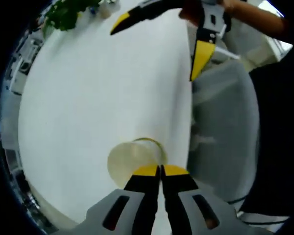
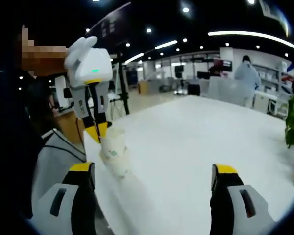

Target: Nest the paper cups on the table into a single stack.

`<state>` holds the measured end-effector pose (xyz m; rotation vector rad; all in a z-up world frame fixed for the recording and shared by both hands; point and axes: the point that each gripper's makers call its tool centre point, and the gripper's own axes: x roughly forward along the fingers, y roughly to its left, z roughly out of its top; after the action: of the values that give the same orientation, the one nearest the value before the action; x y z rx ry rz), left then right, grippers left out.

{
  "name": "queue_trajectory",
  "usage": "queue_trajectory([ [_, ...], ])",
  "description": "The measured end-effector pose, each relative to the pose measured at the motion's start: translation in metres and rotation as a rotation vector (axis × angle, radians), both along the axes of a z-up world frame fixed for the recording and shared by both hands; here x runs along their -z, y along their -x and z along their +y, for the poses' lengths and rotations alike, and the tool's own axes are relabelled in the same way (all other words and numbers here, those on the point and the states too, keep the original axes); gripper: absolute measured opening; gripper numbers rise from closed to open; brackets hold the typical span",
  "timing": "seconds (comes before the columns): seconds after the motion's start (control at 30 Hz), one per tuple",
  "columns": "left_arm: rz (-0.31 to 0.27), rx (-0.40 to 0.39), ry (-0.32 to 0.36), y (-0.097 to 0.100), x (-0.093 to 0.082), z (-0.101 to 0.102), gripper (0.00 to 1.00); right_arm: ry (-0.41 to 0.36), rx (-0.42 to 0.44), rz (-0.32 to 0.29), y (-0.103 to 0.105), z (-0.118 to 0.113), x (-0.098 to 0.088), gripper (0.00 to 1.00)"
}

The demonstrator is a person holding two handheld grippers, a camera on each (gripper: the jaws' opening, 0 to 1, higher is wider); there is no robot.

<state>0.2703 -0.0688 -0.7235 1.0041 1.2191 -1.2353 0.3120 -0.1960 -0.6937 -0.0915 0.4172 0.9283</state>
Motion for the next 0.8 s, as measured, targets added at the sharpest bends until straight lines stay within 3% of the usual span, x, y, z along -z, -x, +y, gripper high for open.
queue_trajectory([
  [0.6,0.01,-0.015,0.016,0.009,0.031,-0.003,0.01,0.004,-0.003,0.017,0.006,0.004,0.005,0.96],
  [0.8,0.01,-0.011,0.02,0.011,0.034,-0.003,0.02,0.003,-0.003,0.021,0.008,0.004,0.007,0.95],
])
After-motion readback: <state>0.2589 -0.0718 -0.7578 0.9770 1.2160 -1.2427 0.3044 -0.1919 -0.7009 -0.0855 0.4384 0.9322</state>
